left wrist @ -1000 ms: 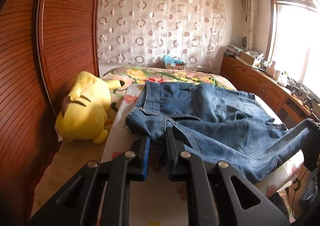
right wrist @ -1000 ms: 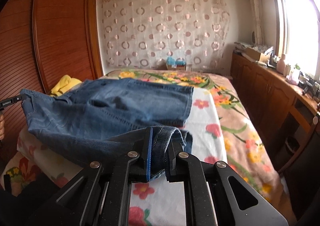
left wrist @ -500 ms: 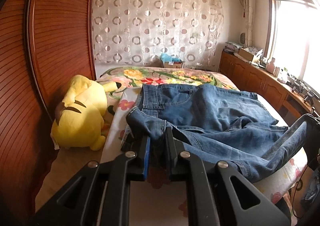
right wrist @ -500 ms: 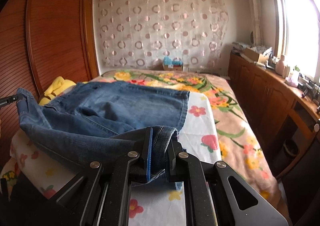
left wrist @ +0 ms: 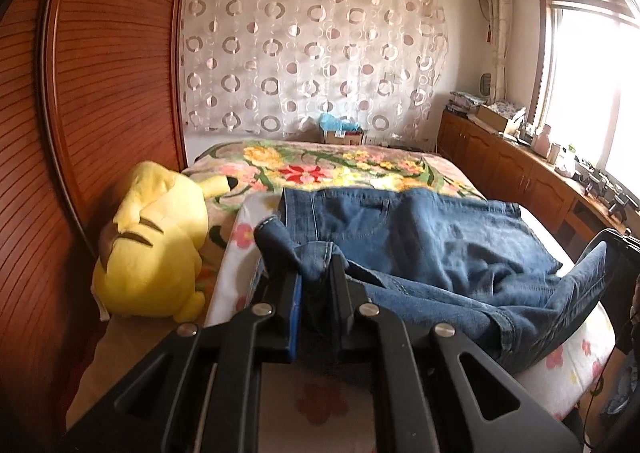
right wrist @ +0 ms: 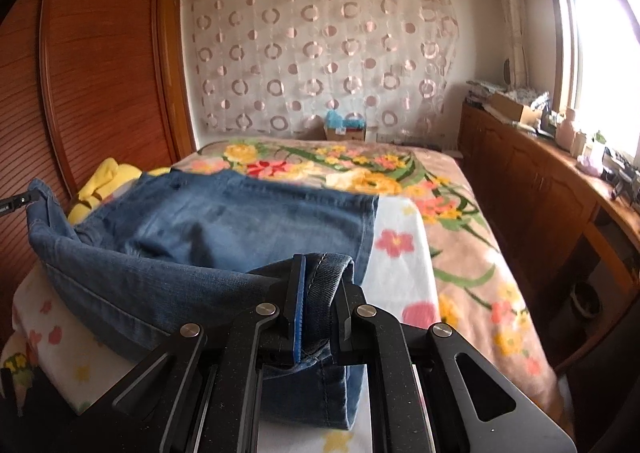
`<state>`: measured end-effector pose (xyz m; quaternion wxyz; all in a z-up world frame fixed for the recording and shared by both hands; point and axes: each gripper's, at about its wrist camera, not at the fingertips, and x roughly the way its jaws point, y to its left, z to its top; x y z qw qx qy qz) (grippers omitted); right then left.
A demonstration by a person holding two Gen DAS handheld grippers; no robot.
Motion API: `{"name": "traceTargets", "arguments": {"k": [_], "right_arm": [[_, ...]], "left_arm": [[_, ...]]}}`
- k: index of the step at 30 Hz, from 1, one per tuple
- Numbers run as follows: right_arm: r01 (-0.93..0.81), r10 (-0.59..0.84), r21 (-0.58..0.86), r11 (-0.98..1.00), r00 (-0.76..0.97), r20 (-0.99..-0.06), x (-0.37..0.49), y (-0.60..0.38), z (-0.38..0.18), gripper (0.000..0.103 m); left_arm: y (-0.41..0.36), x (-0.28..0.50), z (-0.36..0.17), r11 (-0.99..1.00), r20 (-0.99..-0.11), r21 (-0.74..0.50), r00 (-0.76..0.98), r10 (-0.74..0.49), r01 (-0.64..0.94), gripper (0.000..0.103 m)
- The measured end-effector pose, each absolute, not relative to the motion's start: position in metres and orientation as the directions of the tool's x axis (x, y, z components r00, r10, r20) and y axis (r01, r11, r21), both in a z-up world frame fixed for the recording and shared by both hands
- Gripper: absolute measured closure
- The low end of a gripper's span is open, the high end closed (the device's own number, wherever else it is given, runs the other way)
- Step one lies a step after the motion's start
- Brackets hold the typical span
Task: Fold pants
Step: 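Lift the held hems with both grippers and fold them toward the waistband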
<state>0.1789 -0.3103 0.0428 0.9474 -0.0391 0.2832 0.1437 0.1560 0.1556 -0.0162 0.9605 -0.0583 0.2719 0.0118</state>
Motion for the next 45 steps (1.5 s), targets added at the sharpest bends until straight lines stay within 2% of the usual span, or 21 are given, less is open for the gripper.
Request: {"name": "traceTargets", "arguments": {"k": [10, 24, 29, 34, 36, 38, 40, 41, 43, 45], "right_arm": [[-0.292, 0.212, -0.09, 0.952, 0.844, -0.492, 0.237, -0.315, 0.08, 0.097], [-0.28, 0.166, -0.175, 0.944, 0.86, -0.482, 0.342, -0.309, 0.078, 0.099], [-0.253, 0.128, -0.18, 0.951, 0.848, -0.514, 0.386, -0.309, 0.056, 0.099], [-0.24, 0.1, -0.138, 0.961, 0.768, -0.632, 0.427, -0.306, 0.013, 0.098], [-0.237, 0.087, -0.147, 0.96, 0.754, -0.651, 0.426, -0.304, 0.002, 0.091], [-0.245, 0.093, -0.144, 0.959, 0.749, -0.656, 0.418, -0.303, -0.003, 0.067], [-0.238, 0.095, -0.134, 0.962, 0.751, -0.653, 0.41, -0.305, -0.003, 0.05], [-0.237, 0.101, -0.125, 0.963, 0.753, -0.65, 0.406, -0.307, -0.001, 0.049], [-0.241, 0.117, -0.105, 0.965, 0.751, -0.65, 0.398, -0.311, 0.004, 0.049], [-0.243, 0.126, -0.094, 0.965, 0.753, -0.645, 0.389, -0.311, 0.011, 0.049]], "left_arm": [[0.155, 0.227, 0.014, 0.997, -0.501, -0.065, 0.866, 0.001, -0.038, 0.095], [0.15, 0.365, 0.011, 0.999, -0.535, 0.002, 0.845, 0.028, -0.032, 0.095], [0.156, 0.409, -0.007, 0.999, -0.572, -0.011, 0.82, 0.032, -0.046, 0.095], [0.157, 0.423, -0.035, 0.998, -0.647, -0.037, 0.762, 0.019, -0.056, 0.091], [0.154, 0.416, -0.04, 0.998, -0.656, -0.05, 0.755, 0.004, -0.049, 0.087], [0.152, 0.407, -0.042, 0.998, -0.658, -0.046, 0.753, 0.0, -0.04, 0.081], [0.152, 0.399, -0.041, 0.999, -0.661, -0.041, 0.751, -0.004, -0.031, 0.074], [0.151, 0.393, -0.04, 0.998, -0.66, -0.051, 0.751, -0.018, -0.021, 0.073], [0.151, 0.385, -0.036, 0.998, -0.66, -0.064, 0.751, -0.036, -0.009, 0.057], [0.151, 0.372, -0.031, 0.997, -0.649, -0.082, 0.759, -0.059, 0.007, 0.051]]}}
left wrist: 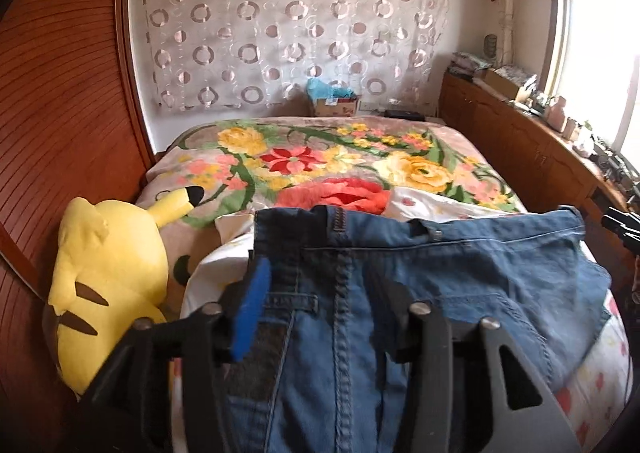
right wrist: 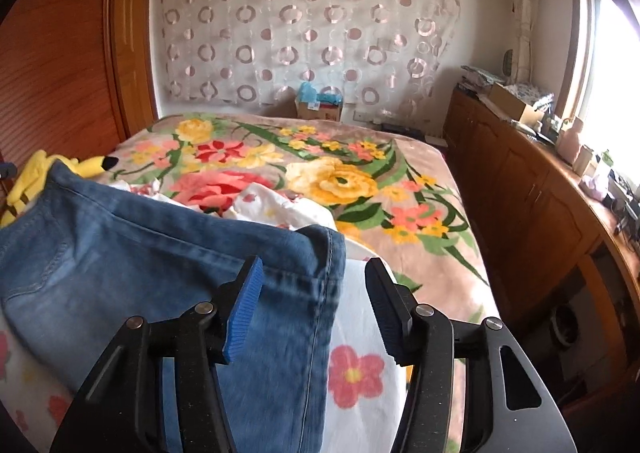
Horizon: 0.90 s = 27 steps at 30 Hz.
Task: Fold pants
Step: 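Lift the held hems with both grippers and fold them toward the waistband, then open both grippers to release the folded legs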
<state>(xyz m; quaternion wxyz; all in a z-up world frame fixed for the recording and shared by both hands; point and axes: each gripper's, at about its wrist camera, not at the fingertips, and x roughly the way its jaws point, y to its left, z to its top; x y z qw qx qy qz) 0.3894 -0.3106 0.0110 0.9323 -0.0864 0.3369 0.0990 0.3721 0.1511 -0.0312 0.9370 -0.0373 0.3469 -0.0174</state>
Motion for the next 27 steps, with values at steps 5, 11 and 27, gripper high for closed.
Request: {"name": "traceTargets", "arguments": {"k": [5, 11, 27], "right_arm": [[-0.276, 0.177, -0.059, 0.959, 0.752, -0.635, 0.358, -0.309, 0.029, 0.049], [-0.303, 0.214, -0.03, 0.953, 0.738, -0.639, 0.321, -0.303, 0.041, 0.049], [-0.246, 0.172, 0.028, 0.969, 0.589, -0.79, 0.298, -0.306, -0.037, 0.049]], "left_arm": [[0.148, 0.345, -0.026, 0.993, -0.633, -0.108, 0.766, -0.108, 0.051, 0.045], [0.149, 0.322, -0.031, 0.993, -0.641, -0.111, 0.76, -0.107, 0.046, 0.045], [0.165, 0.303, -0.074, 1.0, -0.715, -0.02, 0.699, -0.016, 0.003, 0.045]]}}
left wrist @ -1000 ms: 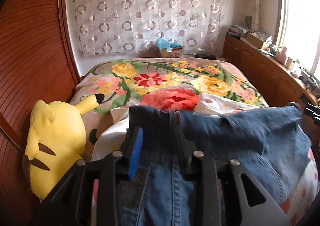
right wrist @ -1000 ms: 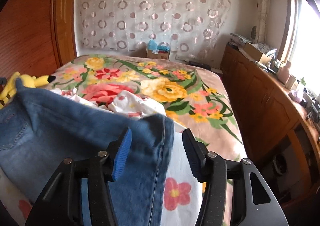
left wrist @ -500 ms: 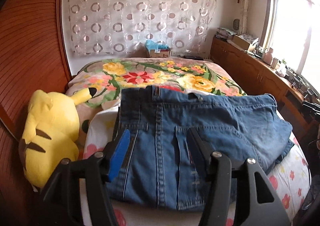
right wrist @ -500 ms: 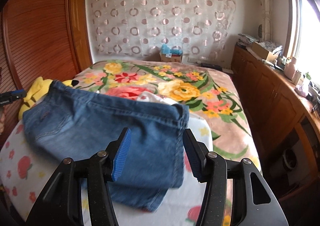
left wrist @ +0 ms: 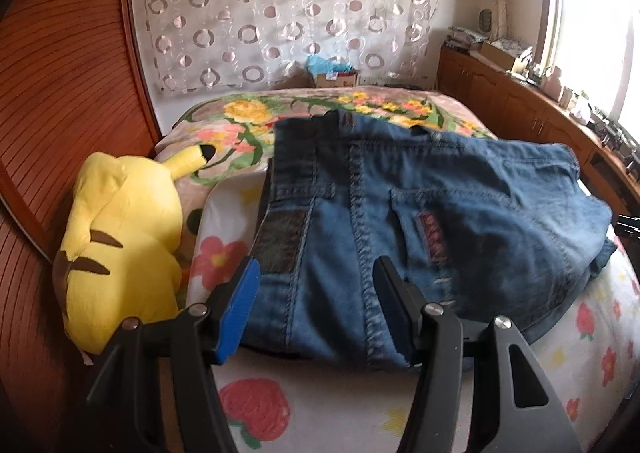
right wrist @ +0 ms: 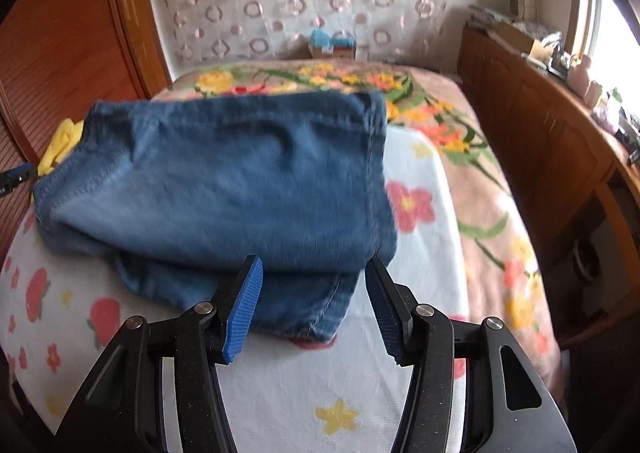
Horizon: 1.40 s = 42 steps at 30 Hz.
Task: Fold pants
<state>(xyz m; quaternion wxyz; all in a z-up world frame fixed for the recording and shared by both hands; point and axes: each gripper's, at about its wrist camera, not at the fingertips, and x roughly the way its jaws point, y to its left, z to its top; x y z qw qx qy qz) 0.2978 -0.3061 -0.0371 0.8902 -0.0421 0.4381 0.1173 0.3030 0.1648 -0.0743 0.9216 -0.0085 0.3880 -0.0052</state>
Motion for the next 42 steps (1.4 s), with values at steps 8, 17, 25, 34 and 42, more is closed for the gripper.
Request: {"name": "traceTargets", "arguments": {"k": [8, 17, 25, 34, 42], "right_arm": [[-0.231, 0.168, 0.043, 0.972, 0.558, -0.813, 0.3, -0.31, -0.059, 0.049], [-0.246, 0.147, 0.007, 0.969, 0.553, -0.82, 0.297, -0.304, -0.07, 0.048], [-0.269, 0.145, -0.013, 0.963, 0.557, -0.818, 0.297, -0.299, -0.069, 0.066], [-0.304, 0.173, -0.011, 0.952, 0.57, -0.803, 0.299, -0.297, -0.066, 0.09], [-0.279, 0.163, -0.044, 0.959, 0.673, -0.721, 0.296, -0.305, -0.031, 0.091]], "left_arm": [[0.177, 0.305, -0.101, 0.999, -0.77, 0.007, 0.637, 0.033, -0.043, 0.045], [0.189, 0.308, -0.116, 0.996, -0.792, -0.002, 0.609, 0.052, -0.086, 0.044], [0.196, 0.306, -0.121, 0.994, -0.781, -0.057, 0.624, 0.015, -0.094, 0.043], [0.181, 0.302, -0.11, 0.999, -0.764, -0.012, 0.645, 0.017, -0.041, 0.087], [0.173, 0.287, -0.07, 0.998, -0.674, 0.031, 0.736, 0.064, -0.058, 0.093]]}}
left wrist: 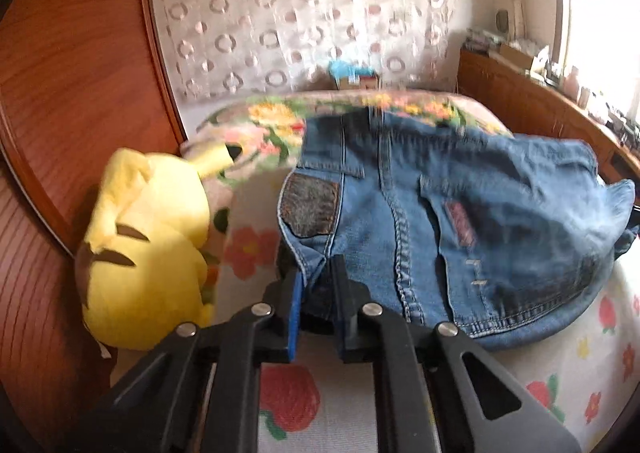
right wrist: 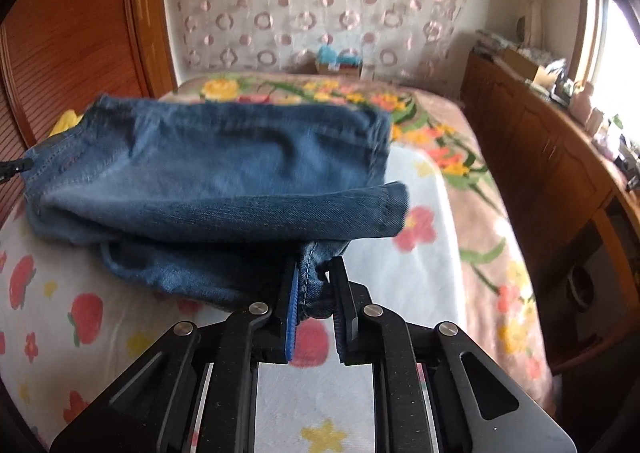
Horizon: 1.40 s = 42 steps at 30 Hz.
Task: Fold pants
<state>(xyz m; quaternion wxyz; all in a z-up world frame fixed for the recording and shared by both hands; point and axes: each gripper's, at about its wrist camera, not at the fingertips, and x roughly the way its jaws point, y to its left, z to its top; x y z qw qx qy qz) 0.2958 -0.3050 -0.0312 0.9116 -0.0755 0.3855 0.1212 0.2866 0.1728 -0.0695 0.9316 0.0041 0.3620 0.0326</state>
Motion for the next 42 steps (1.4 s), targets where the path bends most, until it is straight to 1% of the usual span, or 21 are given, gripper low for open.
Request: {"name": "traceTargets", "arguments": {"k": [10, 16, 21, 28, 30, 35, 38, 40, 41, 42], "right_arm": [[-0.25, 0.139, -0.089, 0.964, 0.761, -0.634, 0.284, -0.315, 0.022, 0.092], [-0.246, 0.135, -0.106, 0.964, 0.79, -0.597, 0.252, -0.324, 0.045, 0.092], [-0.246, 0.139, -0.107, 0.963, 0.798, -0.586, 0.216, -0.333, 0.055, 0.092], [-0.255, 0.147, -0.112, 0.96, 0.805, -0.575, 0.158, -0.345, 0.061, 0.092], [-0.257, 0.152, -0.098, 0.961, 0.792, -0.591, 0.146, -0.352, 0.053, 0.092], [-0.261, 0.174, -0.034, 0.965, 0.729, -0.662, 0.134, -0.359, 0.017, 0.091], [-0.248, 0.182, 0.004, 0.969, 0.702, -0.689, 0.127, -0.362, -0.001, 0.09], [-0.236, 0.184, 0.02, 0.971, 0.696, -0.694, 0.122, -0.365, -0.006, 0.09], [-0.229, 0.188, 0.034, 0.973, 0.694, -0.695, 0.121, -0.367, -0.006, 0.088], [-0.226, 0.19, 0.041, 0.973, 0.692, -0.696, 0.12, -0.368, -0.008, 0.088]], "left_arm": [[0.165, 0.247, -0.019, 0.996, -0.593, 0.049, 0.8, 0.089, -0.075, 0.093], [0.163, 0.206, 0.005, 0.997, -0.551, 0.04, 0.83, 0.083, -0.073, 0.093], [0.157, 0.164, 0.01, 0.998, -0.537, 0.019, 0.841, 0.06, -0.059, 0.094], [0.15, 0.103, -0.007, 0.999, -0.564, -0.022, 0.826, 0.014, -0.031, 0.093], [0.146, 0.094, -0.018, 1.0, -0.588, -0.019, 0.809, 0.008, -0.024, 0.093], [0.134, 0.081, -0.046, 1.0, -0.638, -0.026, 0.77, -0.01, -0.009, 0.092], [0.13, 0.077, -0.057, 1.0, -0.658, -0.028, 0.753, -0.011, -0.009, 0.089], [0.129, 0.075, -0.061, 0.999, -0.666, -0.037, 0.746, -0.02, -0.006, 0.085], [0.13, 0.073, -0.062, 0.999, -0.667, -0.045, 0.745, -0.024, -0.008, 0.084], [0.133, 0.074, -0.062, 0.999, -0.667, -0.05, 0.745, -0.028, -0.007, 0.081]]}}
